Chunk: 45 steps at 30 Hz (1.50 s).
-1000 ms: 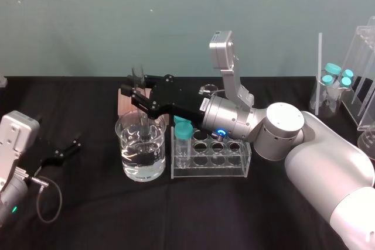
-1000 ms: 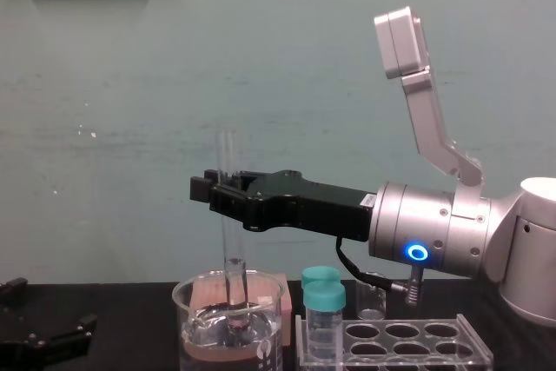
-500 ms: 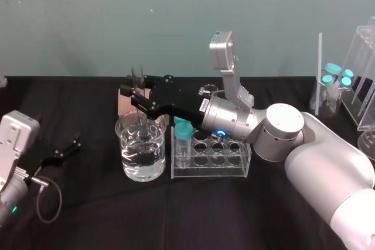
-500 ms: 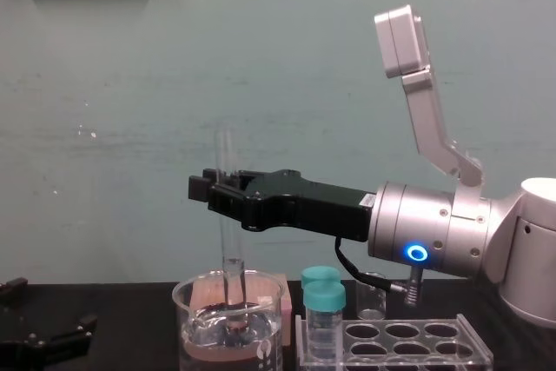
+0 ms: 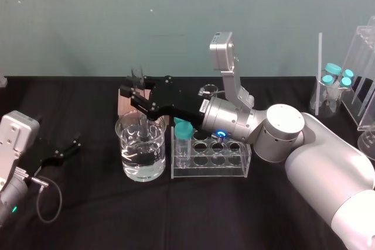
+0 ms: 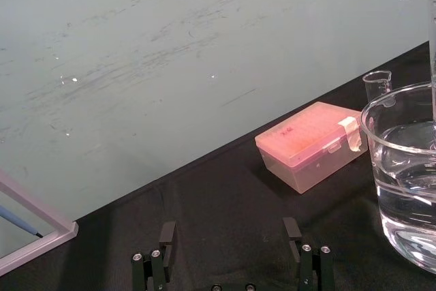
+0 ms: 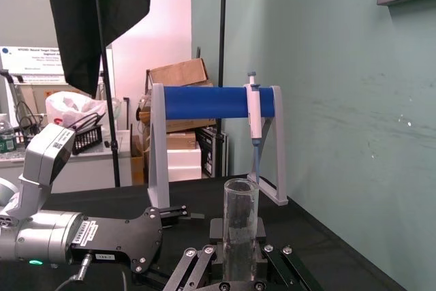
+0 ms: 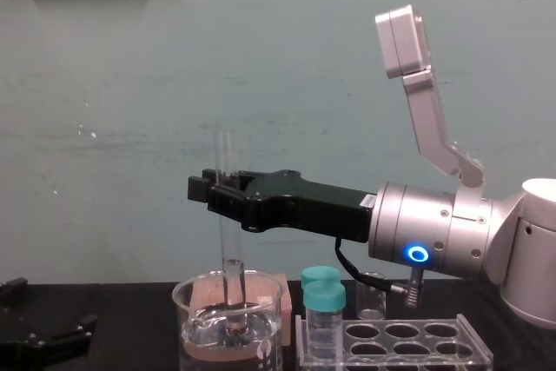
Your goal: Hold the test tube with one hand and immerse one end into the beaker, then return it to the test tube rack.
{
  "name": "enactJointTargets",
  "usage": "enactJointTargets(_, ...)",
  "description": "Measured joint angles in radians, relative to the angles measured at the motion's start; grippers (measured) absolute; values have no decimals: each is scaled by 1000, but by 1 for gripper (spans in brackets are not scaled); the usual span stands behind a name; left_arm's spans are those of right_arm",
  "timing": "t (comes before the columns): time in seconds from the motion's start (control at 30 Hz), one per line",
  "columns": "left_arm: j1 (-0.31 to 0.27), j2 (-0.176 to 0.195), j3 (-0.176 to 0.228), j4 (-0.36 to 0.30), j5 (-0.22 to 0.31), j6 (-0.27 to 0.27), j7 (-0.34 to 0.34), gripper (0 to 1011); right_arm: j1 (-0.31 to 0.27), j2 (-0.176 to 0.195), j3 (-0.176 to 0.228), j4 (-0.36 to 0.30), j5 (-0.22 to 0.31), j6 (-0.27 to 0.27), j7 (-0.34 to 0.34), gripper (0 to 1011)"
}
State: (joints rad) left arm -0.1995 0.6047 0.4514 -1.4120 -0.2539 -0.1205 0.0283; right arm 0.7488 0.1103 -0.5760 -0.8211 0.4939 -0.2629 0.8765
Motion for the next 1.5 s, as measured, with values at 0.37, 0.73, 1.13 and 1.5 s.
enactJointTargets(0.37,0,0,0,0,0,0,0,1000,-3,4,-1,-6,4,1,1,241)
enactJointTargets(0.73,0,0,0,0,0,0,0,1000,-3,3,-2,-6,8,1,3,242)
enactJointTargets(1.13,0,0,0,0,0,0,0,1000,-4,6,-2,-15,9,1,4,242)
enactJointTargets(1.5,0,0,0,0,0,0,0,1000,-10,11,-4,-25,10,3,1,242)
